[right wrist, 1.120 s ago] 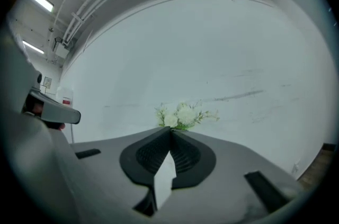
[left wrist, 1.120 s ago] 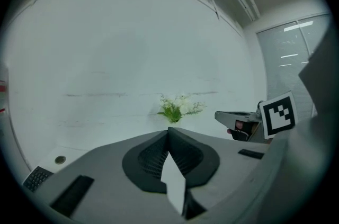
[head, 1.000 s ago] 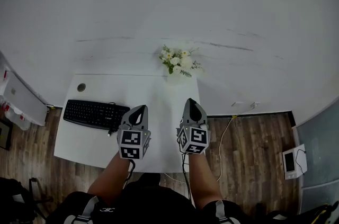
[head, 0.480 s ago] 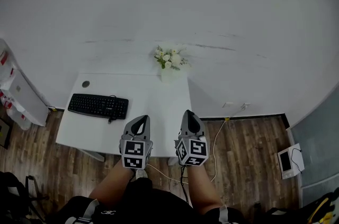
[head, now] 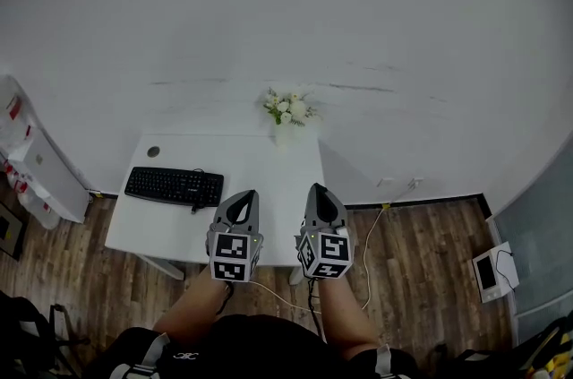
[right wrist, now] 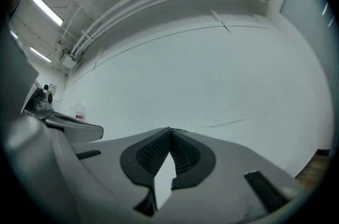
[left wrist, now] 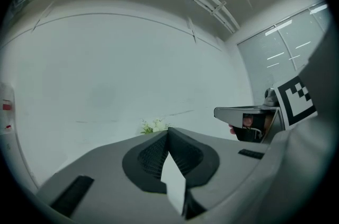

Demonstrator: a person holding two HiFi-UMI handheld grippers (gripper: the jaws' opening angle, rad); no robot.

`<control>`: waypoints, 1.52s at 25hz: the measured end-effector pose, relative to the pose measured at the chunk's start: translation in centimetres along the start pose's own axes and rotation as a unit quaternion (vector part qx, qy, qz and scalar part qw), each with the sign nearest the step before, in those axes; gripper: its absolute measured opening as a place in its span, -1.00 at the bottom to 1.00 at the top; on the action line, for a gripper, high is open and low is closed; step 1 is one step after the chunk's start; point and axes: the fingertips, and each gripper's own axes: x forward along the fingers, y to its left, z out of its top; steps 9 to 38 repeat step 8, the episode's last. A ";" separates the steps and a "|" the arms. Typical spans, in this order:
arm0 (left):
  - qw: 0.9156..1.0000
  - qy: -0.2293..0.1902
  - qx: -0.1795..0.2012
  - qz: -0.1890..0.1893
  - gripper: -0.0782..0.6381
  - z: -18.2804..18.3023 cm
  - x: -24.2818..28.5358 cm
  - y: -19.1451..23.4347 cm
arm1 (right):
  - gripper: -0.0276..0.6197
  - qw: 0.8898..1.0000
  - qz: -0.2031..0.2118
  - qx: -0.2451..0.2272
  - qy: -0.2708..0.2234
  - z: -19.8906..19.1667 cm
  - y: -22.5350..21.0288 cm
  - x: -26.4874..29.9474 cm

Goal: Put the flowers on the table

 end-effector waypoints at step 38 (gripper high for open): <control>1.000 -0.010 -0.004 0.002 -0.78 0.1 -0.7 1.9 | -0.91 1.000 0.007 -0.002 -0.007 0.4 2.0 0.4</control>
